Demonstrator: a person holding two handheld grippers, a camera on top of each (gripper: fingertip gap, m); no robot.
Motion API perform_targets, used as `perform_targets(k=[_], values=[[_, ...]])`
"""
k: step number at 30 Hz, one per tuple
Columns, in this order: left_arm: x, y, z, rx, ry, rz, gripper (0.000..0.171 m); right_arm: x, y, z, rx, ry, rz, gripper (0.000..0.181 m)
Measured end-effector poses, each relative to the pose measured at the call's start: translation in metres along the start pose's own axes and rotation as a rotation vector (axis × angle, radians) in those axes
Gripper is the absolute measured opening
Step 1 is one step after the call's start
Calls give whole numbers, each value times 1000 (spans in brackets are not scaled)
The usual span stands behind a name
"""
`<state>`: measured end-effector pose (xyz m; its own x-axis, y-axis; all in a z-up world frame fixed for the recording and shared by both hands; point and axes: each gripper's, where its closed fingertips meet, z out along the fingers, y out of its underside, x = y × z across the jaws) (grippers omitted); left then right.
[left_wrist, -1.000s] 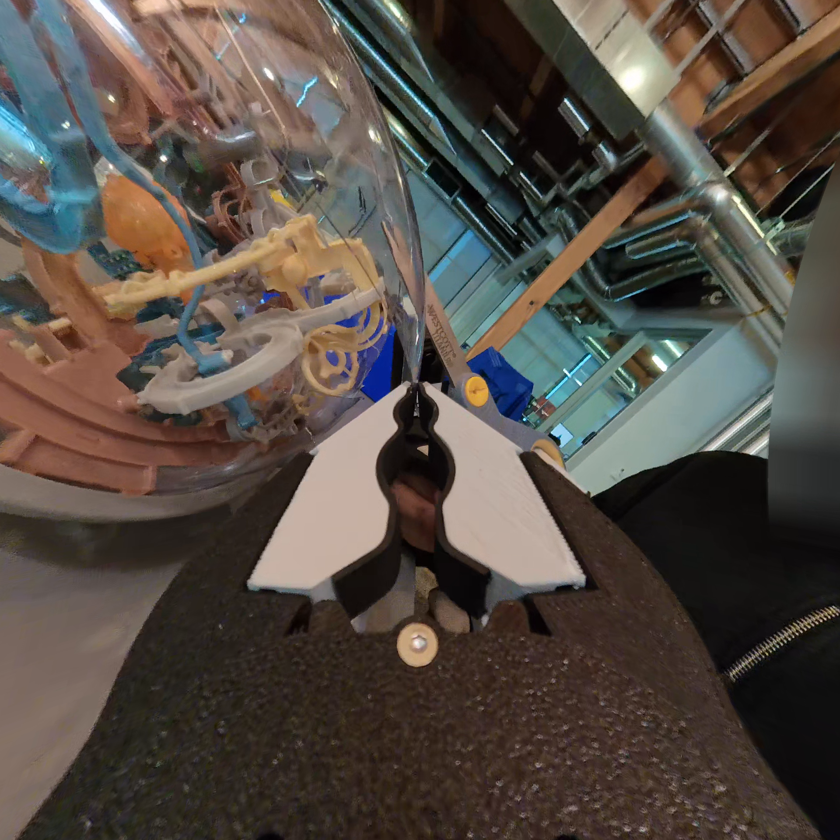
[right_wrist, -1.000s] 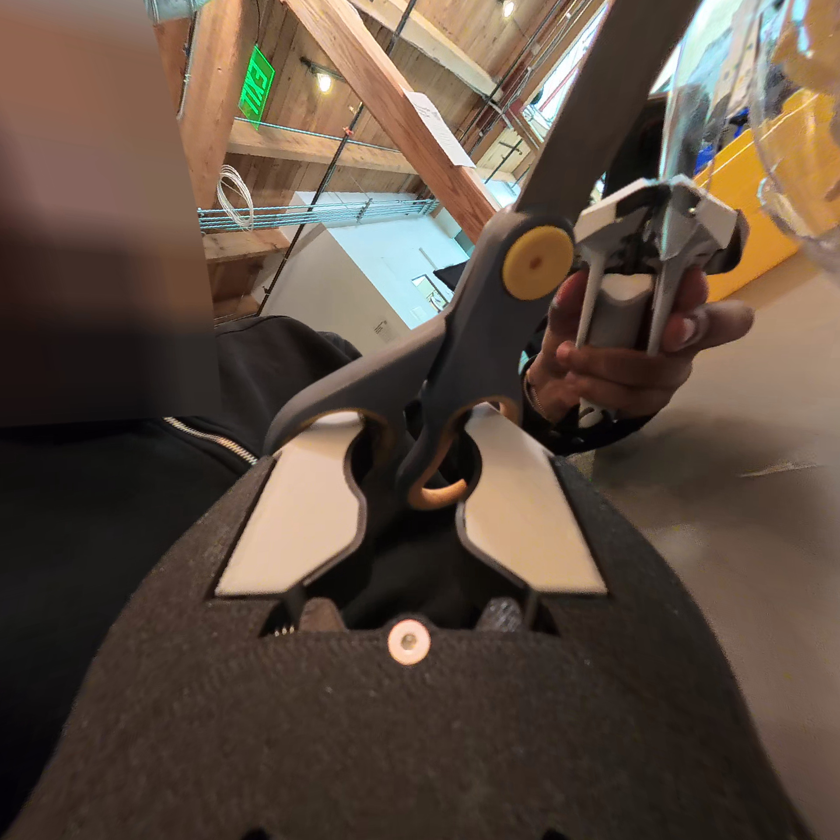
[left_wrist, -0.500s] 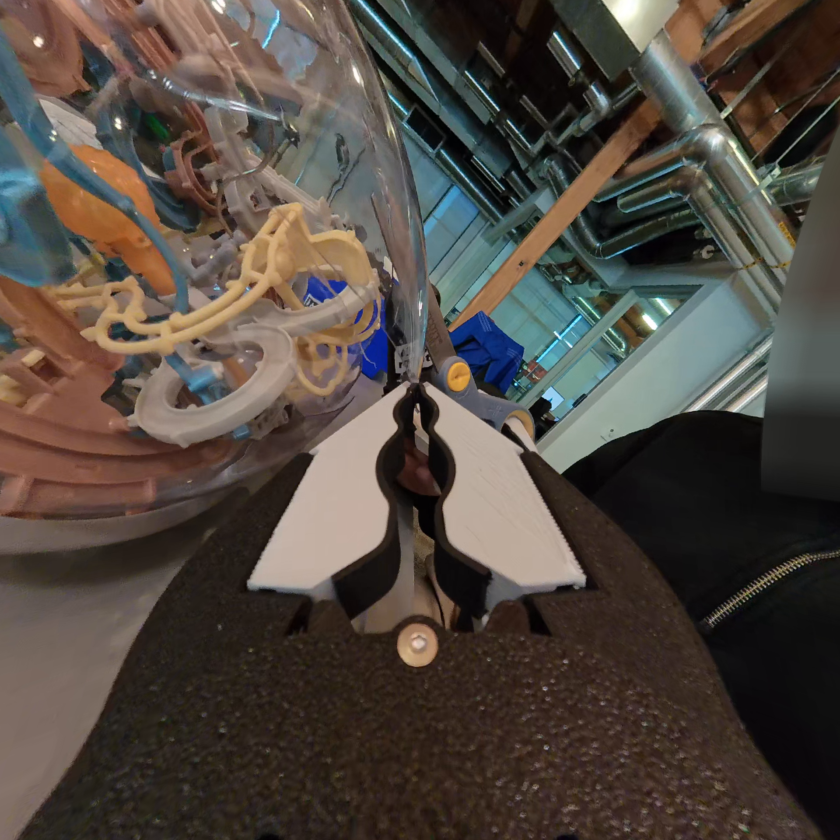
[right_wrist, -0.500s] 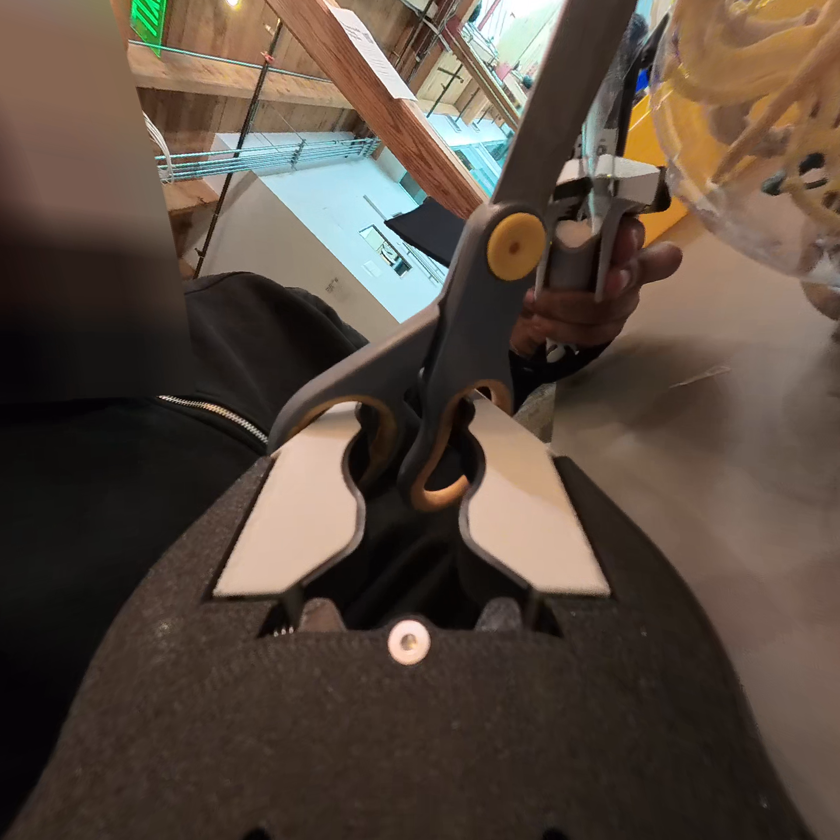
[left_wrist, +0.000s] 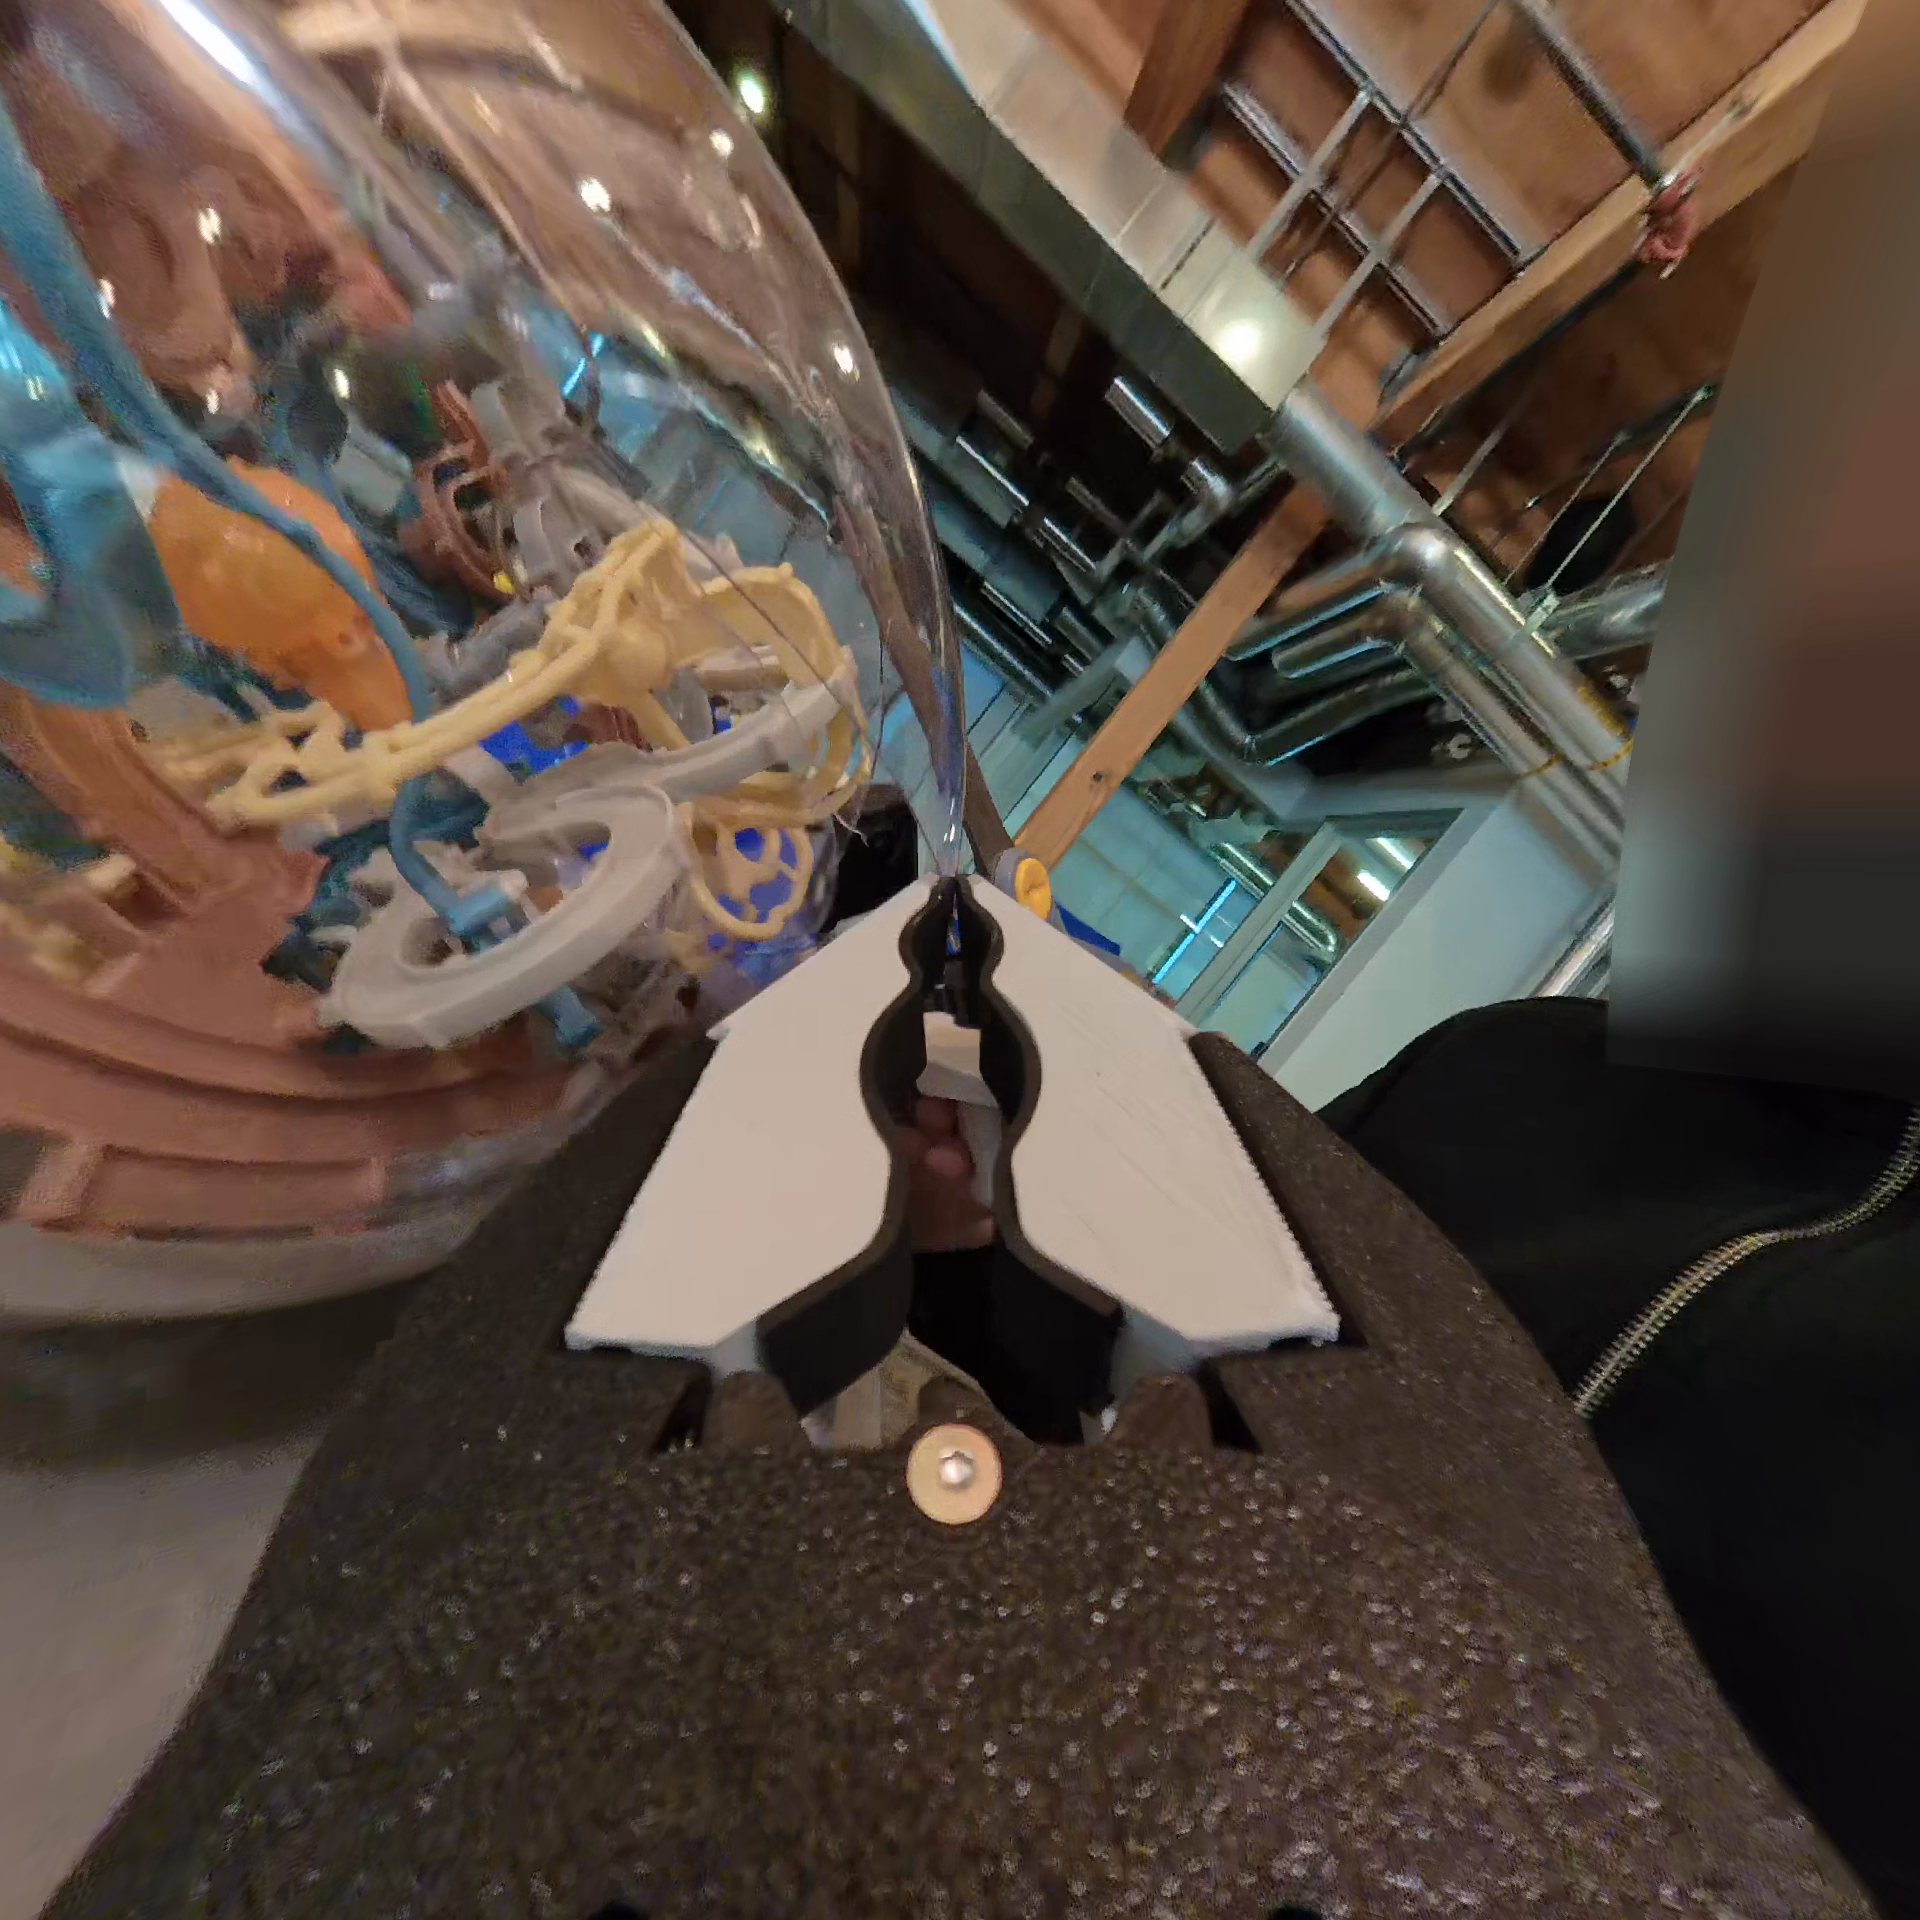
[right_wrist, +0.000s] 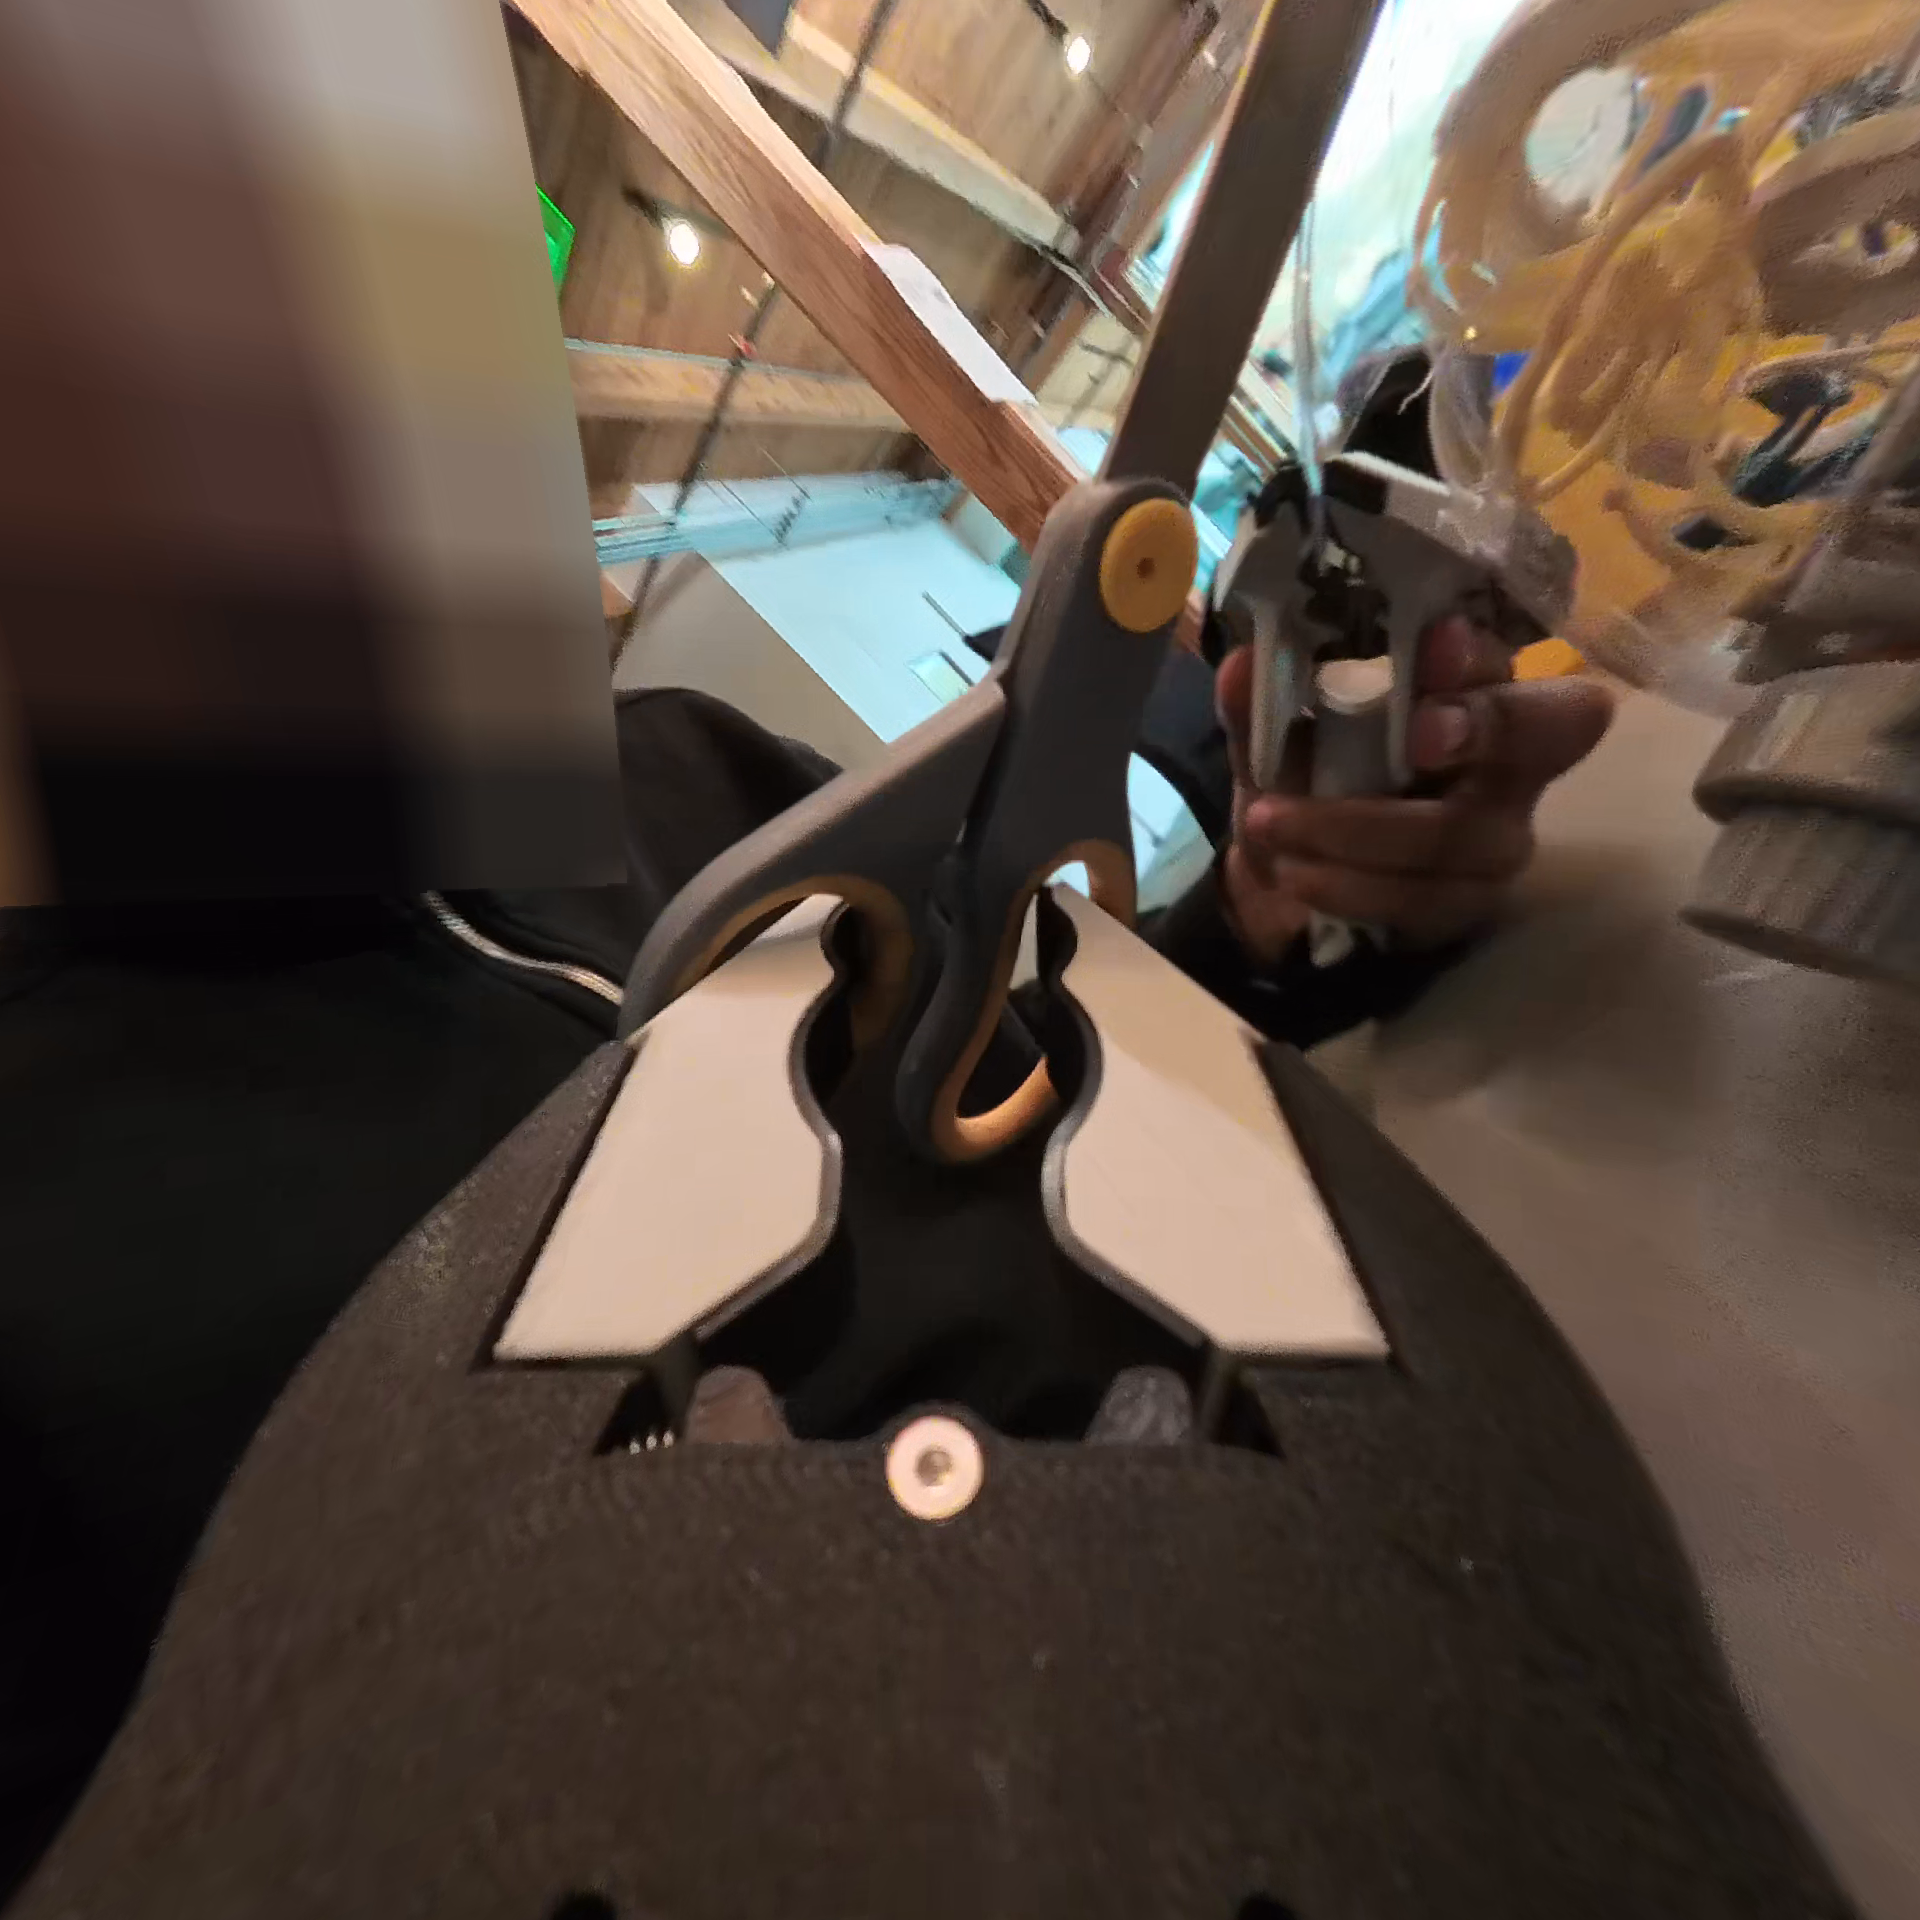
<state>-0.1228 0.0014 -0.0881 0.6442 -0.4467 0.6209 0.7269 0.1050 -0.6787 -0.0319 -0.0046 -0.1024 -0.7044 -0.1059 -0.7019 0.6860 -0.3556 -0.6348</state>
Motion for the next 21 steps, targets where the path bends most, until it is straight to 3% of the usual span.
perform_targets(k=[4,11,17,19,21], values=[[7,-5,-5,30,-7,89,0,4,6,17,44,3,19,28],[8,-34,-25,178,34,-23,16,23,24,41,1,164,11,27],[-3,-60,-39,325,24,-175,13,43,31,58,-9,245,29,27],[-9,-62,-42,349,-3,-216,2,48,36,62,-46,281,19,27],[-8,-65,-45,362,9,-215,3,55,43,65,-104,346,-11,27]])
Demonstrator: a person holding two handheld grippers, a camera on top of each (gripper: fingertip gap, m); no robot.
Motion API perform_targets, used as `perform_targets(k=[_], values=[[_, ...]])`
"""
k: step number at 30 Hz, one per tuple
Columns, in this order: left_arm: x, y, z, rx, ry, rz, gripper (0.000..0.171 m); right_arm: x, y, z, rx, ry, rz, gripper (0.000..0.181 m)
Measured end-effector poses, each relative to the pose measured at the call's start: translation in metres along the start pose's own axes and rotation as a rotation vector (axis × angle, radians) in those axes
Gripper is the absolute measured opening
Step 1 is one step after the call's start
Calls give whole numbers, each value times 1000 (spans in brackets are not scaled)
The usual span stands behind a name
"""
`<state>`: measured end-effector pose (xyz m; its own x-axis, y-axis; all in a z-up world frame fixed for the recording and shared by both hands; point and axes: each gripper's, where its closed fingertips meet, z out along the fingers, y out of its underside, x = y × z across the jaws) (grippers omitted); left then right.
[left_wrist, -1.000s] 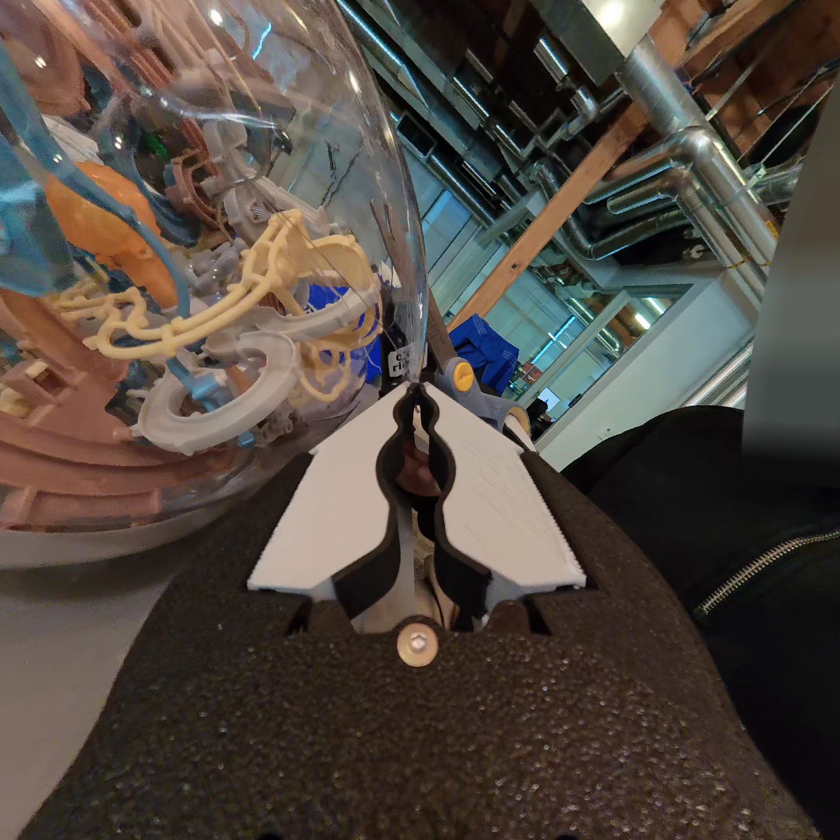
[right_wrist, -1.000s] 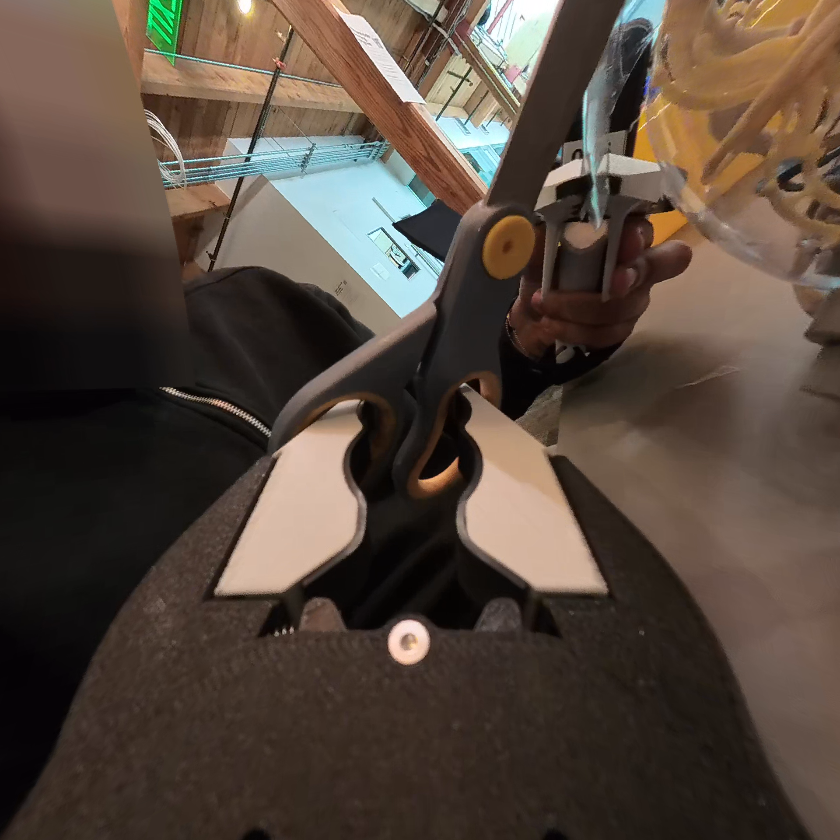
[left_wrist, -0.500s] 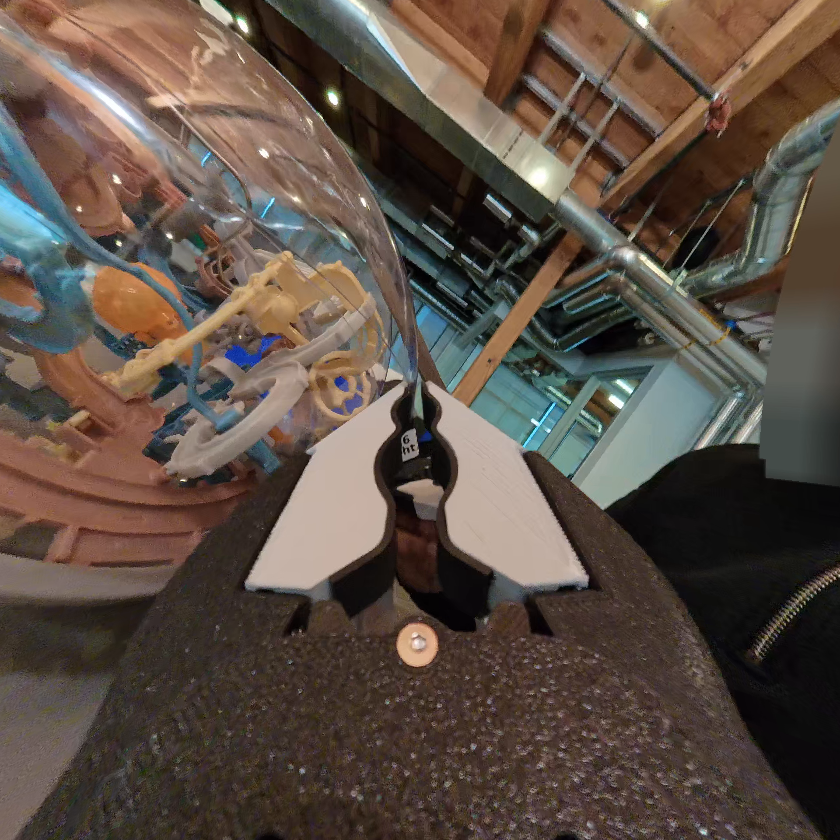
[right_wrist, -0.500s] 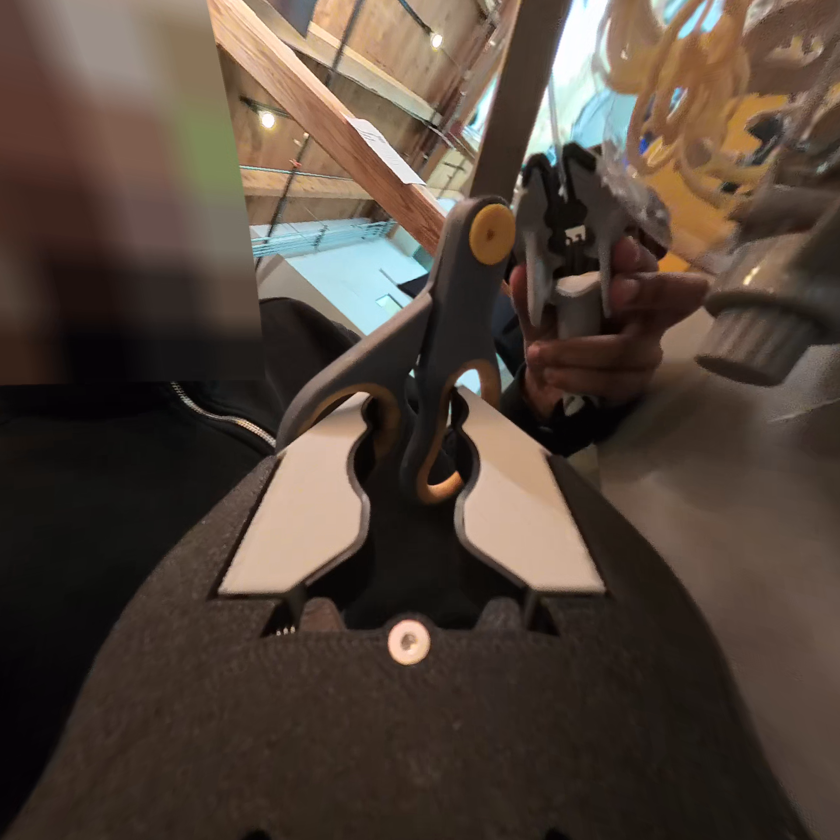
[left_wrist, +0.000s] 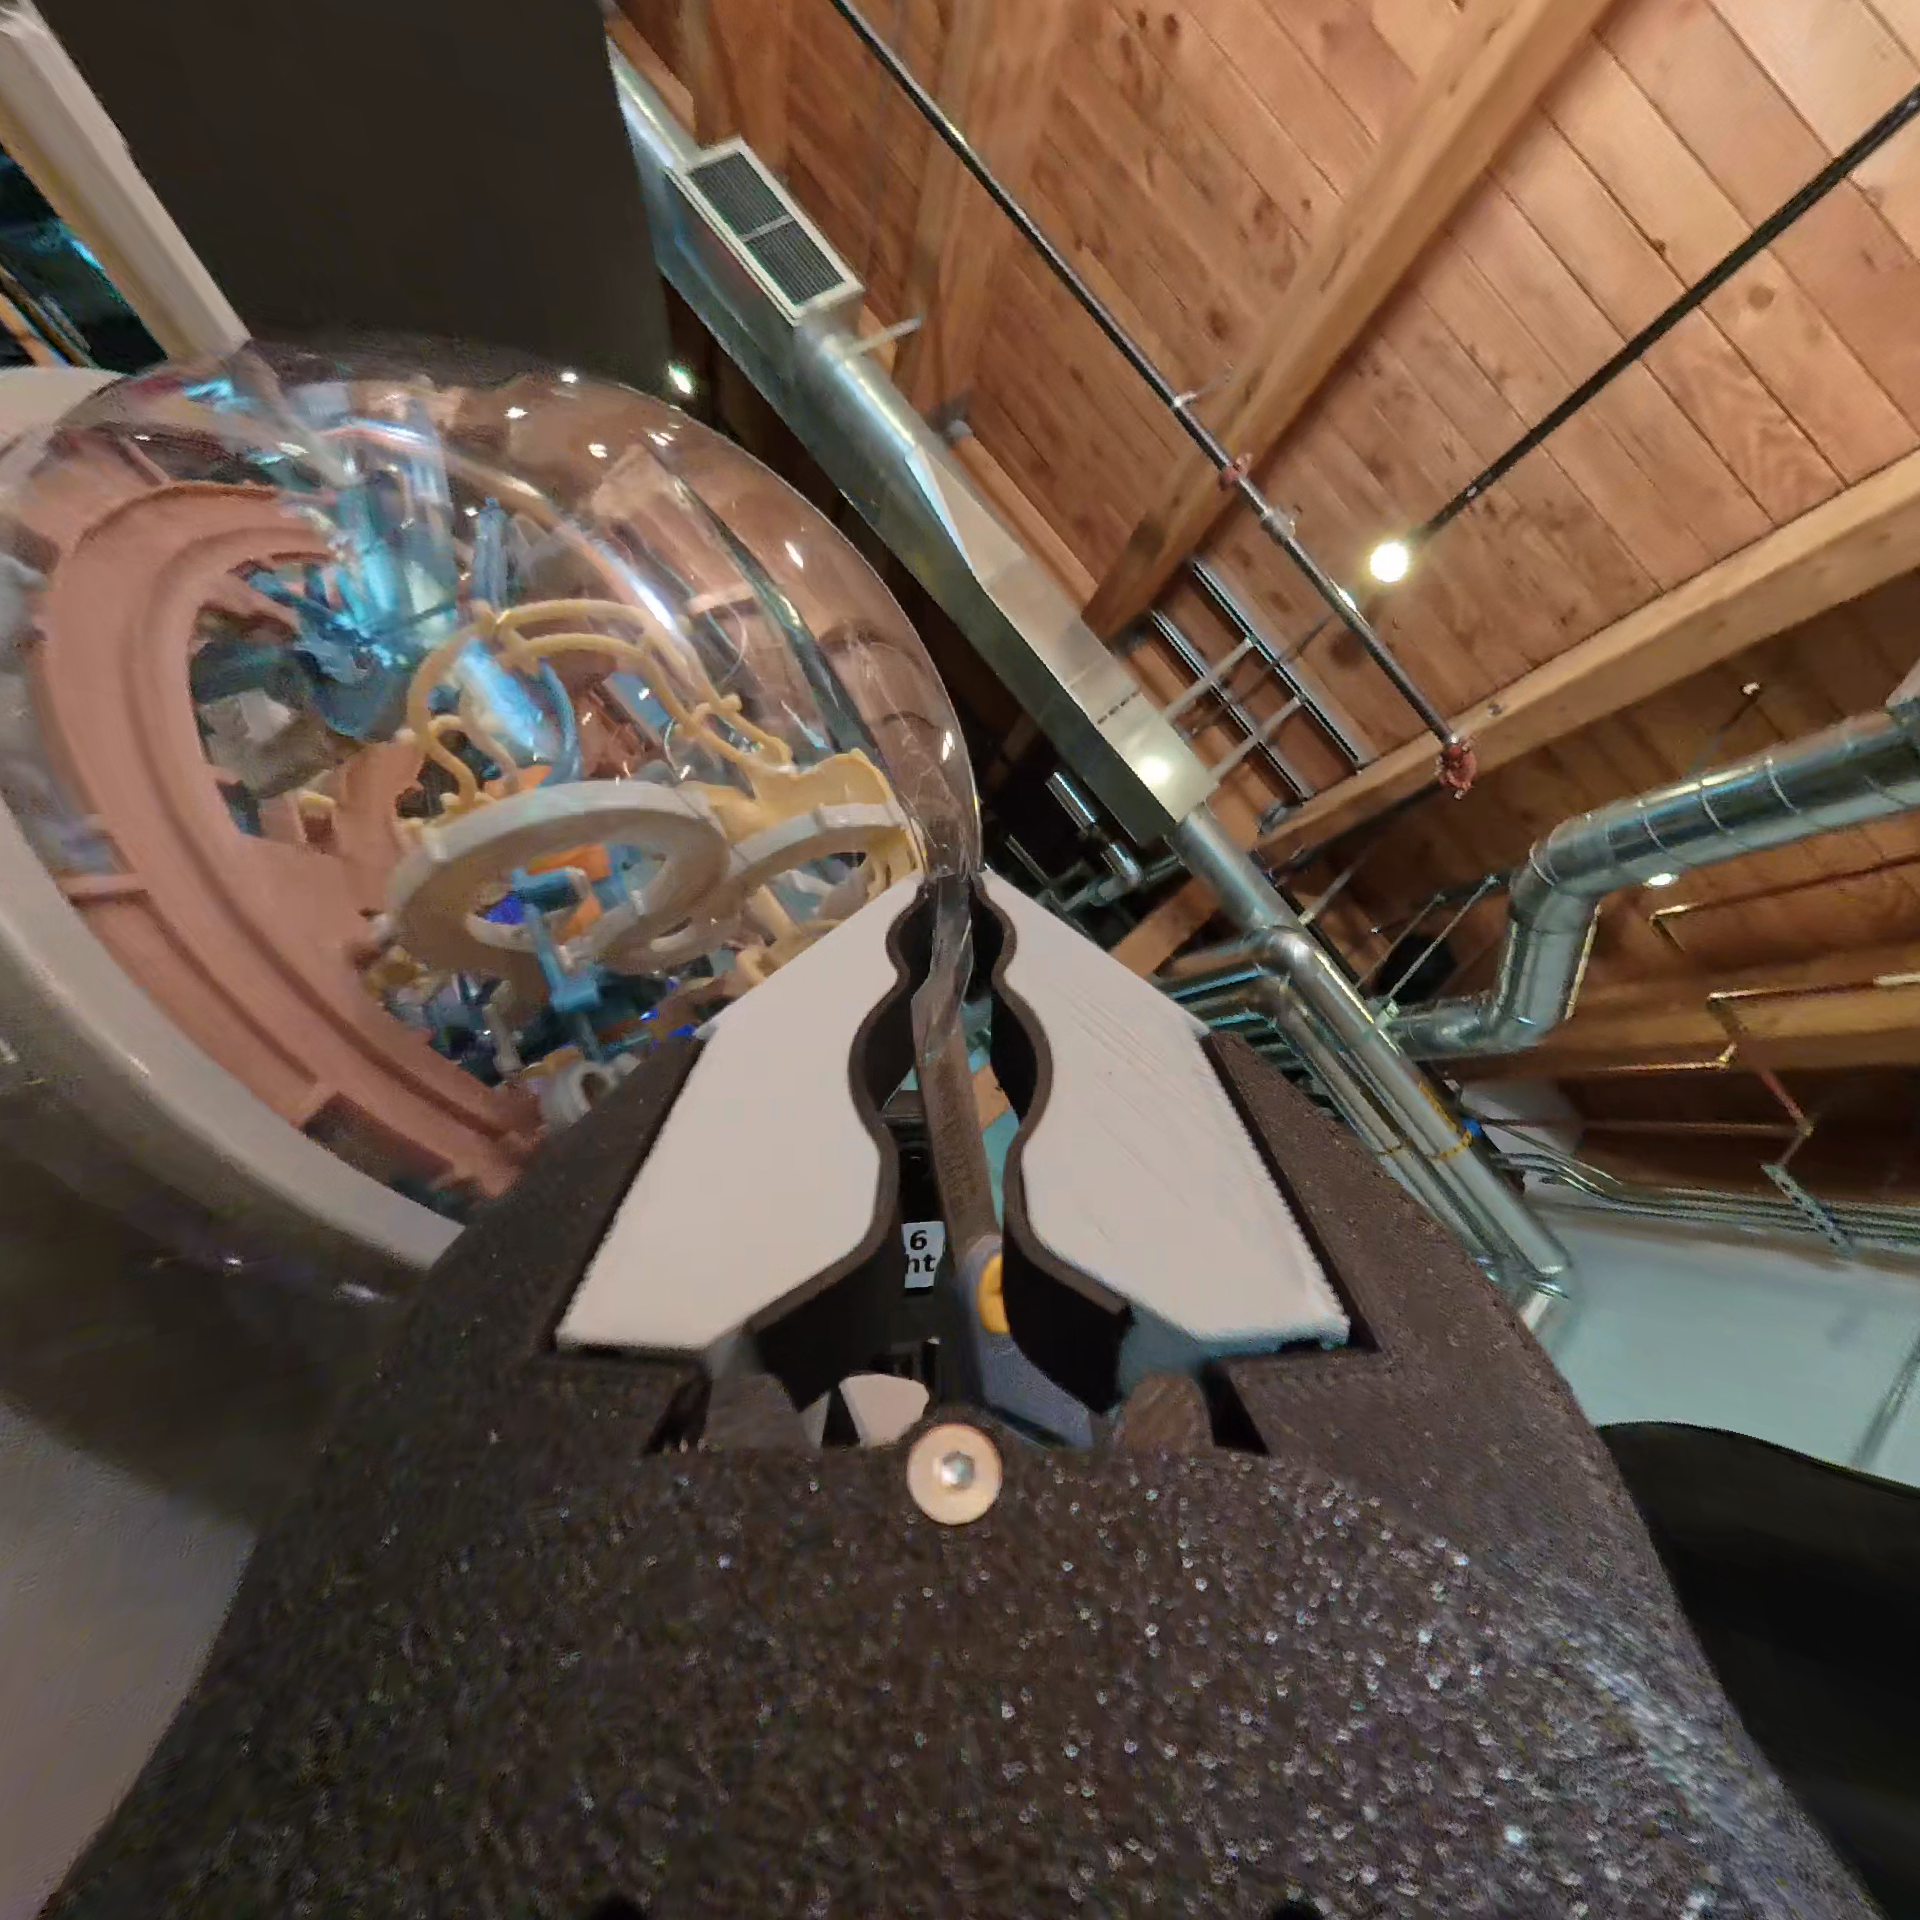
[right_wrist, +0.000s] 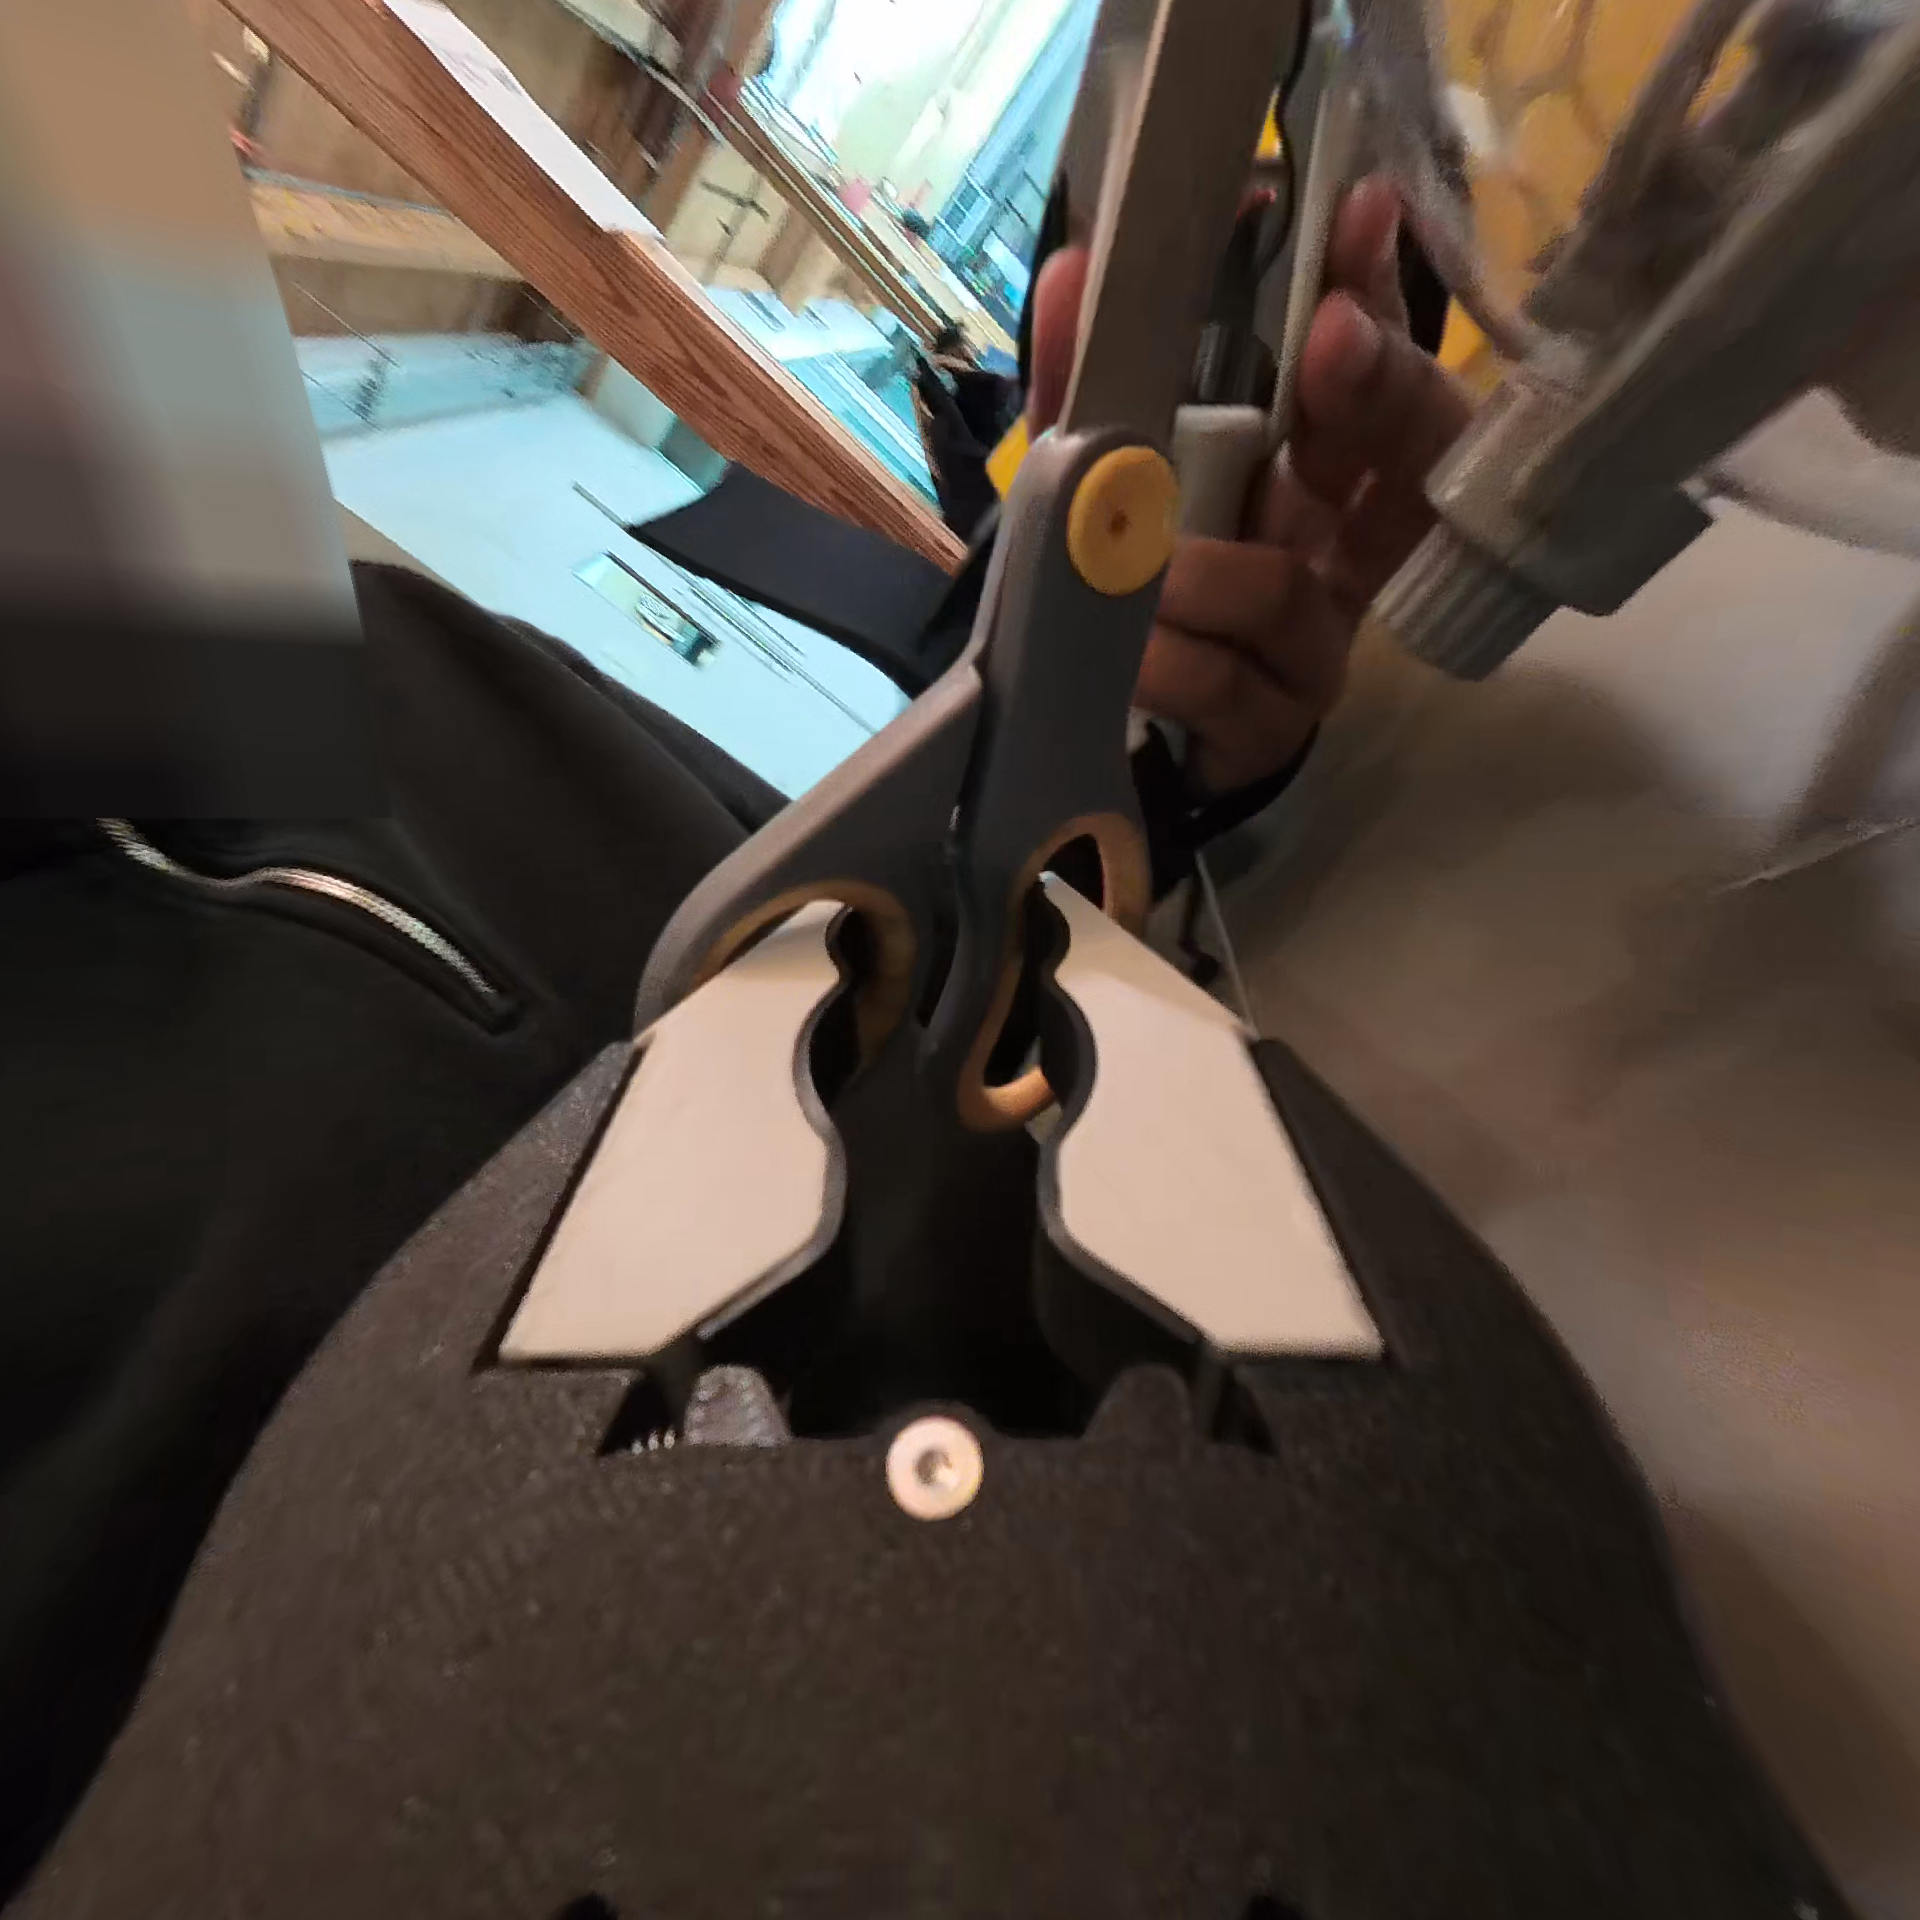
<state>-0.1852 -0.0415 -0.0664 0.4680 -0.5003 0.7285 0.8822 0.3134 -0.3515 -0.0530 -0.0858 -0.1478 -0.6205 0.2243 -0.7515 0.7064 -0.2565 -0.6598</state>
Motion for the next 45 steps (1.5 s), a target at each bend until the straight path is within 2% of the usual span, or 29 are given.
perform_targets(k=[4,13,19,26,32,35,45], values=[[4,2,1,-33,13,-4,0,2,3,2,-30,68,-52,28],[10,10,3,-59,86,9,0,-11,-8,-17,106,-9,-68,28],[11,11,-4,-52,152,44,0,11,1,-16,97,61,-114,29],[10,12,-3,-58,145,69,0,8,-5,-30,204,-13,-98,28],[9,15,-1,-76,135,79,0,10,-12,-48,326,3,-124,27],[10,14,-2,-77,140,77,0,13,-12,-50,329,49,-163,27],[8,8,-4,-54,145,44,0,14,-10,-47,300,38,-161,27]])
